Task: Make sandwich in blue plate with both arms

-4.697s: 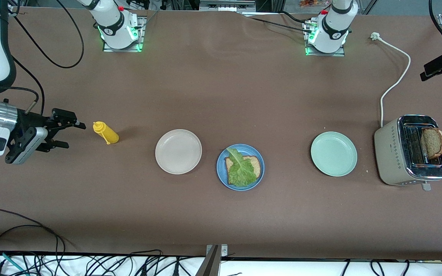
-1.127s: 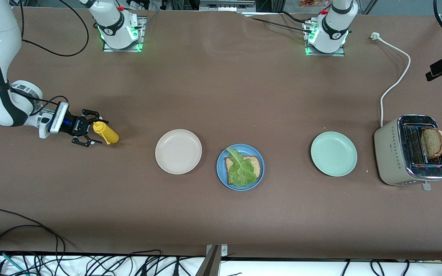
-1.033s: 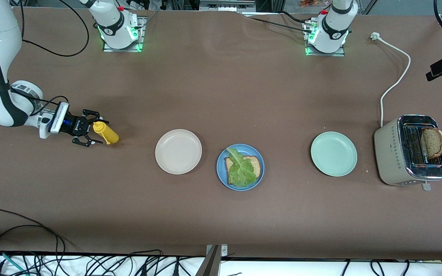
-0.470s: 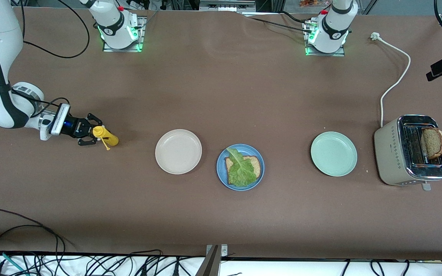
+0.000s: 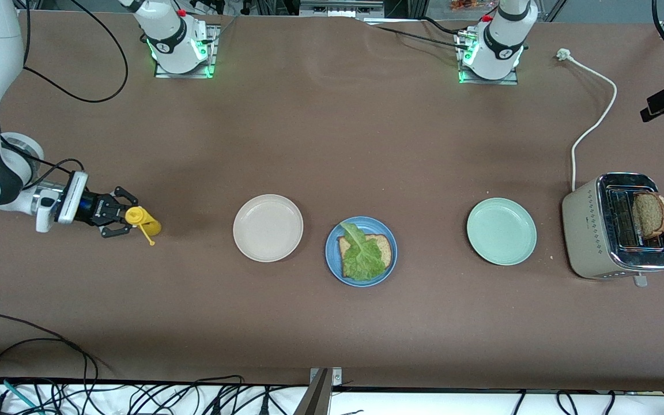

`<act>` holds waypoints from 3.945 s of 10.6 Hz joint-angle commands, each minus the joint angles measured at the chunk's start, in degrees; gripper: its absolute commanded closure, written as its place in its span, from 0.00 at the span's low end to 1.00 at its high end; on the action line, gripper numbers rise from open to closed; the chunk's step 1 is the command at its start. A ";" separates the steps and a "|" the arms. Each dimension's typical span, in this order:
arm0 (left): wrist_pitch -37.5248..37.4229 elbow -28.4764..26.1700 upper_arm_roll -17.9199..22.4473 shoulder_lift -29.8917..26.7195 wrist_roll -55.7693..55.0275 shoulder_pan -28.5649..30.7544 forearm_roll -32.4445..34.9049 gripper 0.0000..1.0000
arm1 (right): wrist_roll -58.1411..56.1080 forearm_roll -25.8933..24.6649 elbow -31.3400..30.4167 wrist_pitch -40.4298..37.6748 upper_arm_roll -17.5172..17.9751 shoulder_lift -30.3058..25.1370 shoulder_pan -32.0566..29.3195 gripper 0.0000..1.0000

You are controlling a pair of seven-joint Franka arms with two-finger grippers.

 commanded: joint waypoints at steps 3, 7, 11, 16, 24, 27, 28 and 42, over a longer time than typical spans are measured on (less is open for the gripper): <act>-0.04 0.75 -0.07 0.24 0.41 0.81 -1.12 0.00 | 24.22 -15.12 2.70 11.32 8.06 -8.87 1.12 1.00; -0.04 0.75 -0.07 0.24 0.41 0.89 -1.12 0.00 | 43.74 -30.14 6.22 19.05 11.84 -10.46 5.51 1.00; -0.04 0.75 -0.07 0.24 0.50 1.25 -1.20 0.00 | 69.71 -53.05 6.84 29.86 24.48 -10.20 7.27 1.00; -0.04 0.66 -0.07 0.33 0.50 1.25 -1.21 0.00 | 97.01 -81.10 8.06 32.00 32.60 -4.59 13.14 1.00; -0.04 0.75 -0.07 0.51 0.50 1.33 -1.21 0.00 | 123.75 -110.67 19.83 10.92 32.34 5.26 31.78 1.00; -0.04 0.75 -0.07 0.51 0.50 1.33 -1.12 0.00 | 123.76 -113.92 27.56 6.61 31.29 11.14 36.88 1.00; -0.04 0.75 -0.07 0.51 0.50 1.33 -1.12 0.00 | 123.85 -115.24 29.58 5.11 31.02 13.08 38.46 1.00; -0.04 0.75 -0.50 0.51 0.41 1.86 -1.65 0.00 | 139.38 -121.83 43.40 -1.58 19.42 27.42 53.24 1.00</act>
